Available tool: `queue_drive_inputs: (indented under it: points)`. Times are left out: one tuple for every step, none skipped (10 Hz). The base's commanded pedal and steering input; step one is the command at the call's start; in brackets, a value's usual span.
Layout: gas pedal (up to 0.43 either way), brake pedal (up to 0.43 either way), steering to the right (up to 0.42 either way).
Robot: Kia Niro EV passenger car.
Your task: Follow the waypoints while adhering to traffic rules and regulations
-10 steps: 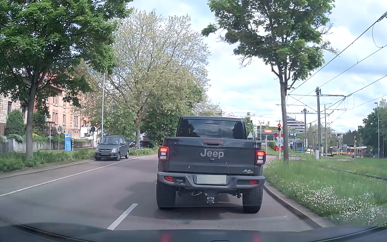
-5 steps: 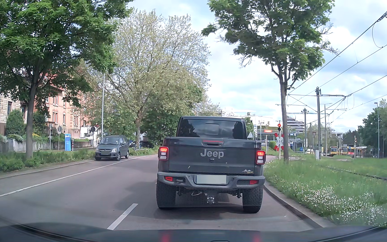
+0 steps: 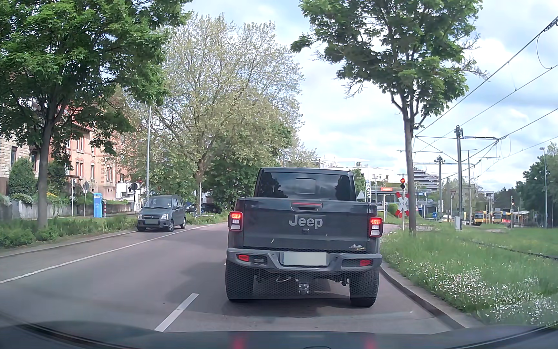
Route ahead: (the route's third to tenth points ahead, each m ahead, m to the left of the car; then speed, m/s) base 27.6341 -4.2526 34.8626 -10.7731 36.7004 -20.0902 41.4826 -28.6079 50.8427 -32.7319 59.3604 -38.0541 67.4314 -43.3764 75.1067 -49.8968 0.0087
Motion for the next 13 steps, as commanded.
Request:
queue_drive_inputs:
  points:
    - [0.000, 0.287, -0.028]
    - [0.000, 0.287, -0.028]
    - [0.000, 0.287, -0.025]
    - [0.000, 0.287, -0.021]
    - [0.000, 0.287, -0.018]
    - [0.000, 0.287, -0.015]
    - [0.000, 0.287, -0.016]
    - [0.000, 0.287, -0.016]
    - [0.000, 0.287, -0.016]
    - [0.000, 0.287, -0.016]
    - [0.000, 0.287, -0.016]
    - [0.000, 0.287, -0.016]
    - [0.000, 0.287, -0.016]
